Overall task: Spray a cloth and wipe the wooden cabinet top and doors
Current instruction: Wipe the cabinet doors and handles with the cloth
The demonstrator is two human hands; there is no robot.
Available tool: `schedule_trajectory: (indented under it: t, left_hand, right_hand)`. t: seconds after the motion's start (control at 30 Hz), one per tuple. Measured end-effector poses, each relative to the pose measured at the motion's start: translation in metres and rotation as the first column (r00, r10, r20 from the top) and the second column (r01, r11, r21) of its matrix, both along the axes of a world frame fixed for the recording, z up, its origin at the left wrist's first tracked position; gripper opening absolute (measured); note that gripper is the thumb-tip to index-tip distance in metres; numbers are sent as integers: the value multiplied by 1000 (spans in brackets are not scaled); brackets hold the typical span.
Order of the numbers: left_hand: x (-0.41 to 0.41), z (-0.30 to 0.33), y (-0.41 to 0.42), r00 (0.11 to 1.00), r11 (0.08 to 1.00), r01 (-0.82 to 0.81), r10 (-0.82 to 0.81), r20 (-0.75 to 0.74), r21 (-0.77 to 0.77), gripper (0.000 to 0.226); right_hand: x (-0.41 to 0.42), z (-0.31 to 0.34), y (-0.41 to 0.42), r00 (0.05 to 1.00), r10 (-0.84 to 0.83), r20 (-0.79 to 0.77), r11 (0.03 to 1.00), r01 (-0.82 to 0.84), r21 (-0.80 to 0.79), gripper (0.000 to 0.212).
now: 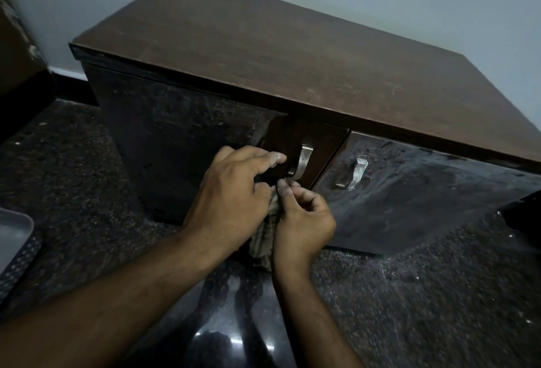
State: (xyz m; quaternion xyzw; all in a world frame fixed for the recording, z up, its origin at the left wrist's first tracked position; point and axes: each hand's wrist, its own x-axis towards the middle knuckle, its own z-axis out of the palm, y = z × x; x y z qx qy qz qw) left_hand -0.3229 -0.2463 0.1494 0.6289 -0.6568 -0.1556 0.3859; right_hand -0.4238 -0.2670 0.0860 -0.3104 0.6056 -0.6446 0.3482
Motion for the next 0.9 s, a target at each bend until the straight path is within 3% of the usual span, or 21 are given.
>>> schedule_trajectory:
  t: [0.17, 0.37, 0.47, 0.57, 0.7, 0.9]
  left_hand:
    - [-1, 1, 0, 1000, 1000, -2, 2, 0, 1, 51]
    - [-1, 0, 0, 1000, 1000, -1, 1, -4, 7, 52]
    - [1, -1, 0, 1000, 1000, 12, -12, 0, 7, 53]
    - [1, -1, 0, 1000, 1000, 4, -4, -5, 9, 52]
    - [1, -2, -1, 1000, 1000, 5, -5, -1, 2, 53]
    - [1, -3, -2, 1000, 1000, 8, -8, -7, -10, 51]
  right_hand:
    - [3, 2, 0, 1000, 16, 24, 1000, -16, -14, 10]
    - [17, -19, 13, 980, -38, -196, 991, 11, -134, 28]
    - [9, -19, 8, 979, -28, -201, 990, 0, -139, 17]
    - [9, -10, 13, 968, -42, -249, 974, -16, -226, 20]
    - [4, 2, 13, 985, -92, -147, 961, 49, -273, 28]
    - [-5, 21, 6, 939, -209, -272, 913, 88, -399, 26]
